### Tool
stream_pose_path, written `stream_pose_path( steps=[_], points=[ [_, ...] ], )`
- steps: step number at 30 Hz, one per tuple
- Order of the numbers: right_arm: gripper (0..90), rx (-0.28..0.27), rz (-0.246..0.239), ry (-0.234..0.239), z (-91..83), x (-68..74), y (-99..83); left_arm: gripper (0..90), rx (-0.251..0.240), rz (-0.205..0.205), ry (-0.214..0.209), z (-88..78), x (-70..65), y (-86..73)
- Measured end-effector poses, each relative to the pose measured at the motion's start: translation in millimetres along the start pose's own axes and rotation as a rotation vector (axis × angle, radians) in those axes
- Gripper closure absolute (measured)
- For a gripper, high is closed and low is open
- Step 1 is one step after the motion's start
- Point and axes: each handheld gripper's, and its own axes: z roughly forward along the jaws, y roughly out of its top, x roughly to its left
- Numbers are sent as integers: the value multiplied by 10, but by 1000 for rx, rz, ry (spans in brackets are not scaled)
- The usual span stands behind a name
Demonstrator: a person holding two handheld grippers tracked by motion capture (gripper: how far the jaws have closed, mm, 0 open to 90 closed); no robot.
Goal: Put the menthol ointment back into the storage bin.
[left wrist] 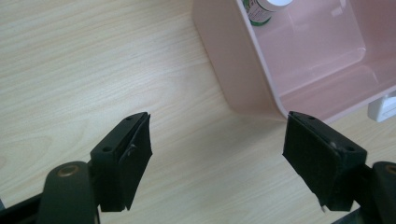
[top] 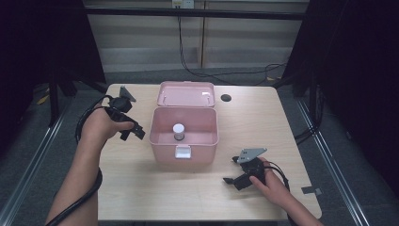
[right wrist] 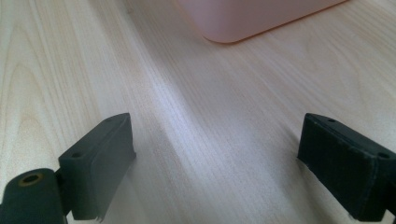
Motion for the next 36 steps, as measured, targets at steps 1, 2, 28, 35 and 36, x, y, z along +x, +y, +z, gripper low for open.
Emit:
stream_pose_path(
  steps=[1, 2, 28, 35, 36],
  points=[
    [100, -2, 1, -1, 1, 1, 0, 231, 0, -4, -1, 14, 4, -24],
    [100, -2, 0, -1, 1, 1, 0, 231, -3, 0, 4, 34, 14, -48],
    [100, 1, 2, 0, 0, 2, -1, 227, -28, 24, -60, 588, 132, -562],
    [100, 0, 1, 0, 0, 2, -1, 227, -39, 33, -61, 735, 121, -668],
    [99, 1, 1, 0, 0, 2, -1, 227, -34, 36, -63, 757, 125, -683]
  ],
)
